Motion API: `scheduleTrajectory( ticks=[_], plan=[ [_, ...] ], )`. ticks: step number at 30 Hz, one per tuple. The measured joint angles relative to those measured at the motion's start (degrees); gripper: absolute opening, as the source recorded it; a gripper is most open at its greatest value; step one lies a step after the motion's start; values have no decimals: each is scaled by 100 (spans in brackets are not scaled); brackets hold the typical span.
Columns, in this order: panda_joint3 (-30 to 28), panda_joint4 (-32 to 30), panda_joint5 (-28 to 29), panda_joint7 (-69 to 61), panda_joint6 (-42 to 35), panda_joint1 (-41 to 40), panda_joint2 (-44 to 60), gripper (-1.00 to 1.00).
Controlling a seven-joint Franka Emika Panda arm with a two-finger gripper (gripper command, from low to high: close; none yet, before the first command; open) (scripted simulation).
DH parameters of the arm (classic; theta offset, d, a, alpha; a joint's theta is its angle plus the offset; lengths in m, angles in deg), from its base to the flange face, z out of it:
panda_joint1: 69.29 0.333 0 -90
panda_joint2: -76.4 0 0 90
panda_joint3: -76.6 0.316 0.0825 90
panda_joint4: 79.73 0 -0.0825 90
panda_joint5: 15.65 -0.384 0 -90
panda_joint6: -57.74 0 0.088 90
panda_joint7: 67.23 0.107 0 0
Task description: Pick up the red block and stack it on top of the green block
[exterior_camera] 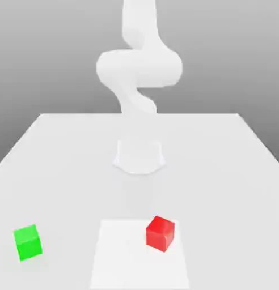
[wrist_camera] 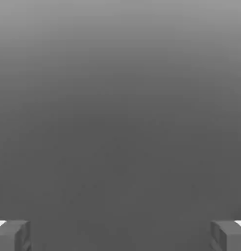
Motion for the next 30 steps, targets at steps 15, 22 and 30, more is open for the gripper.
scheduleTrajectory(
  ticks=[15, 22, 30],
  plan=[
    [1222, -1985, 481, 2974, 1959, -824, 3313, 0],
    [1233, -2466, 91, 3444, 2783, -639, 4392, 0],
    [633, -2329, 995, 4114, 3574, -268, 5368, 0]
  ],
)
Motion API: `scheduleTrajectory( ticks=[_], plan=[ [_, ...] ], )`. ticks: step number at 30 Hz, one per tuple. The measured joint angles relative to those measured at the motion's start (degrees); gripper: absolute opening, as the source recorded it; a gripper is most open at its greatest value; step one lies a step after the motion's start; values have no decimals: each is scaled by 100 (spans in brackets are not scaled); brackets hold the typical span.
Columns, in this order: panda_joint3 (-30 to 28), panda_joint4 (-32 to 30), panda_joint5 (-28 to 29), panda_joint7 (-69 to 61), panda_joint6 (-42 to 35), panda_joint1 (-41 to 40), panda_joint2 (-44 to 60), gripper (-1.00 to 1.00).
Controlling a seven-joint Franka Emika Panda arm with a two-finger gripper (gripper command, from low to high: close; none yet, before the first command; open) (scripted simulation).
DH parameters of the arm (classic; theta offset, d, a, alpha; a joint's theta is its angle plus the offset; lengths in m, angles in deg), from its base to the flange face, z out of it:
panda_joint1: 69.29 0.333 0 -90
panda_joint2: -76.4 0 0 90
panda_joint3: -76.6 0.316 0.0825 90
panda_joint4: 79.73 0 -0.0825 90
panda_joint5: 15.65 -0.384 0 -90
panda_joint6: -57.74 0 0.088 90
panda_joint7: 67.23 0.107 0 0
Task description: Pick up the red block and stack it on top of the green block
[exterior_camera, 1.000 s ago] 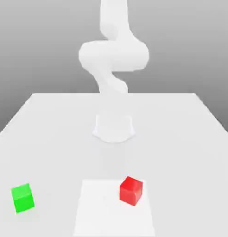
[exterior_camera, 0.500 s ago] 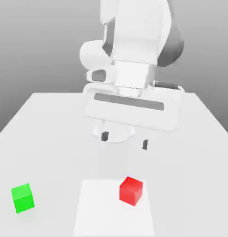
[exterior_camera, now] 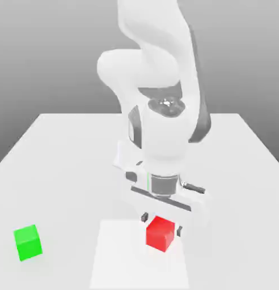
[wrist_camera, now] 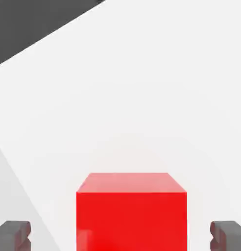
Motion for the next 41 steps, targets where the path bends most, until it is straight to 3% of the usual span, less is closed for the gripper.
scheduleTrajectory(
  ticks=[1, 2, 9, 21, 26, 33, 37, 38, 41],
  plan=[
    [-135, 11, 105, 74, 107, 108, 130, 0],
    [-204, 16, 154, 108, 161, 165, 196, -100],
    [-187, 16, 153, 111, 158, 151, 180, -100],
    [429, -194, -1082, -791, -954, -163, -1172, -100],
    [-331, 205, -1234, -462, -1327, -231, -1158, -100],
    [-1462, 1169, -1277, 430, -1848, -2161, -702, -100],
    [-1507, 1425, -1472, 482, -1296, -2281, 122, -100],
    [-1486, 1436, -1501, 468, -1191, -2300, 240, 100],
    [-1486, 1436, -1501, 468, -1191, -2300, 241, 100]
  ],
)
